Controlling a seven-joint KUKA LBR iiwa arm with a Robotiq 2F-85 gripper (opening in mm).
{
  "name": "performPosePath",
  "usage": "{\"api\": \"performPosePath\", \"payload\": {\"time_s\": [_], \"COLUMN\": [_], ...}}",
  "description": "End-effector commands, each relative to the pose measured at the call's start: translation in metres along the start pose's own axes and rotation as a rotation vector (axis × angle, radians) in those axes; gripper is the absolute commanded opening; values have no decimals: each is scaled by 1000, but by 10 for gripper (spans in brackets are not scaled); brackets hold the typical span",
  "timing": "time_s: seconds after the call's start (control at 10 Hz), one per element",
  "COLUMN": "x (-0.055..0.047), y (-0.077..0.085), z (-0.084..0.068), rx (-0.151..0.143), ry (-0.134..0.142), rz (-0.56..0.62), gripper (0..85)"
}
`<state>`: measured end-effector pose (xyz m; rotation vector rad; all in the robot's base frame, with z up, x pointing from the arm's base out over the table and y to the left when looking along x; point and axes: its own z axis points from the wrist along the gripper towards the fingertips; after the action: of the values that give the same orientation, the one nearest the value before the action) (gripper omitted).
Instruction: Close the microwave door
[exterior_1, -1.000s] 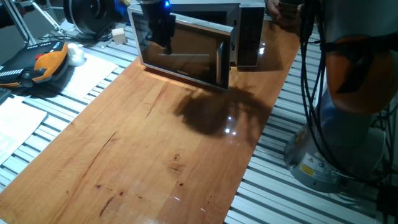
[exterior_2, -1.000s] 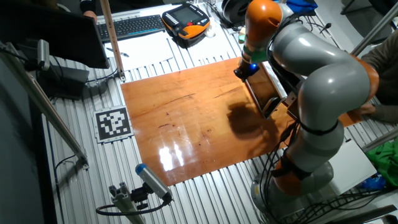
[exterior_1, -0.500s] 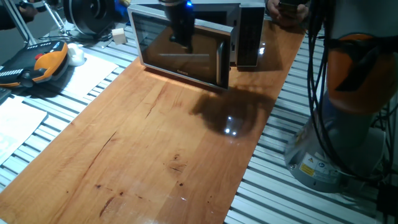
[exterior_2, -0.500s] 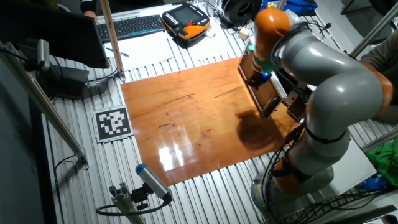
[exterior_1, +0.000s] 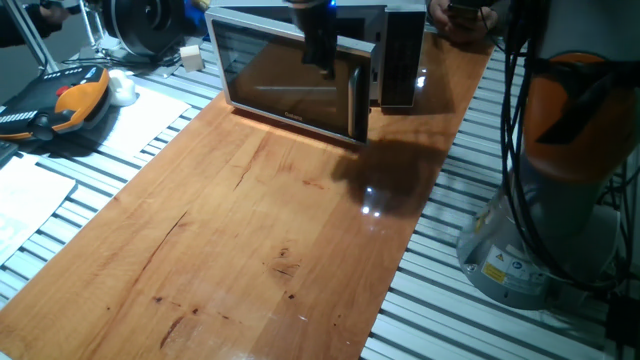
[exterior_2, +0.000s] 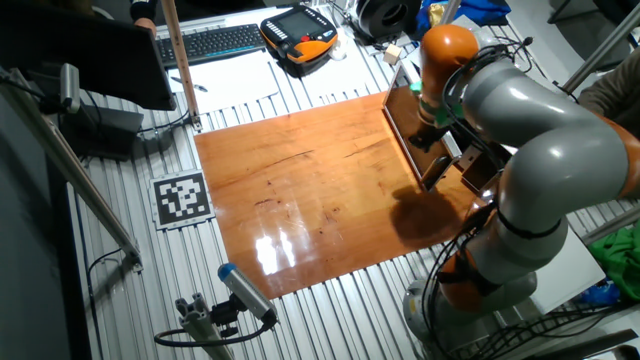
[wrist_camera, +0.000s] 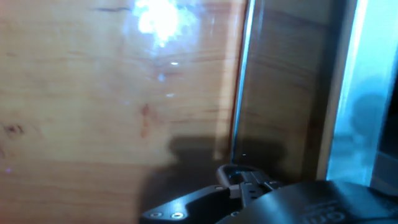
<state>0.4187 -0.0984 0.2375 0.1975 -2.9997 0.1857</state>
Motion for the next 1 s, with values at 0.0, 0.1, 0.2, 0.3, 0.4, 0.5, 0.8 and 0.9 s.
{"api": "performPosePath", "payload": {"time_s": [0.0, 0.1, 0.2, 0.3, 0.4, 0.5, 0.8, 0.9], "x": [0, 1, 2, 3, 5, 7, 10, 10], "y": [-6, -15, -24, -32, -40, -48, -66, -71], "z": [-1, -4, -5, -6, -6, -6, -13, -15], "rx": [5, 24, 26, 29, 29, 36, 49, 61], "ry": [6, 12, 13, 14, 14, 17, 36, 35], "rz": [-12, -28, -41, -55, -67, -77, -105, -111], "gripper": [0, 0, 0, 0, 0, 0, 0, 0]}}
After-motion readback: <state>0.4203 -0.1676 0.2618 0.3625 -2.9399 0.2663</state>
